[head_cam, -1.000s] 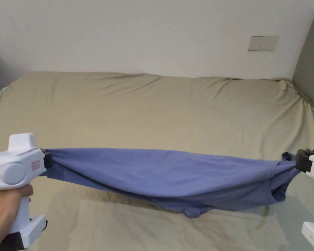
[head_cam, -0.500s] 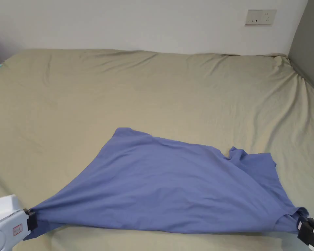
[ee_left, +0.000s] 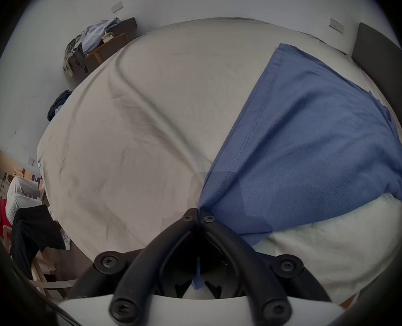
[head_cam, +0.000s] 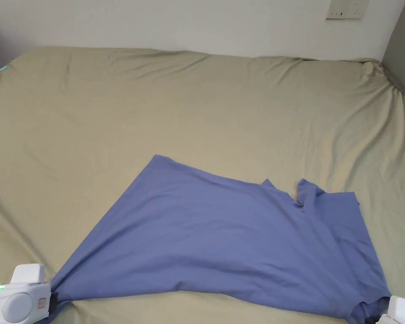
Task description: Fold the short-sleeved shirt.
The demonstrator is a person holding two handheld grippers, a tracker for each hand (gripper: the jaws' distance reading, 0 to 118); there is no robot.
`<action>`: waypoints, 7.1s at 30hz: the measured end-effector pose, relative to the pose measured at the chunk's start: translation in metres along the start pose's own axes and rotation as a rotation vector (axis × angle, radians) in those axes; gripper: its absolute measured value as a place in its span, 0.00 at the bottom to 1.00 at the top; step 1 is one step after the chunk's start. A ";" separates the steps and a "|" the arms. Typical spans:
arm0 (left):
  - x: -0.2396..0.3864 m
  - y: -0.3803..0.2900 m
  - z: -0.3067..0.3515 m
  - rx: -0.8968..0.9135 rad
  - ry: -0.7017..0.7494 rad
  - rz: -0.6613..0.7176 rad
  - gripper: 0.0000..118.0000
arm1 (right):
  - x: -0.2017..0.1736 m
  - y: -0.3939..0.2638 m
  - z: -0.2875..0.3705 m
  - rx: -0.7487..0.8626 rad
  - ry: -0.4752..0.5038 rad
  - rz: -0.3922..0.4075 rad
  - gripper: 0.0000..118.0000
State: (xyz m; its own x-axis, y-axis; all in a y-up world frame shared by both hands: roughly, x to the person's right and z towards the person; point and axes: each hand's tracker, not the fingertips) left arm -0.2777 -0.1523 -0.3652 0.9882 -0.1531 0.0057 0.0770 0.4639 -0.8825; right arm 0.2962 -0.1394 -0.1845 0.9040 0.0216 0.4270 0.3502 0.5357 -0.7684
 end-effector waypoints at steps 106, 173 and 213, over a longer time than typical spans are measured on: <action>0.085 0.337 0.212 0.817 -0.325 -0.048 0.00 | -0.051 0.330 0.151 0.827 -0.086 0.186 0.02; 0.006 -0.008 0.033 0.238 -0.166 0.060 0.00 | 0.008 -0.010 0.032 0.079 0.179 -0.070 0.02; 0.083 0.056 0.201 0.871 -0.313 0.025 0.00 | -0.095 0.082 0.168 0.851 0.038 0.130 0.02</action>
State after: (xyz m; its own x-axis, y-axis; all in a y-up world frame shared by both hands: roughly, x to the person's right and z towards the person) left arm -0.1649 0.0364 -0.3194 0.9718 0.0496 0.2304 0.0023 0.9755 -0.2199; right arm 0.1979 0.0448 -0.2079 0.9370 0.1061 0.3328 -0.0455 0.9817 -0.1850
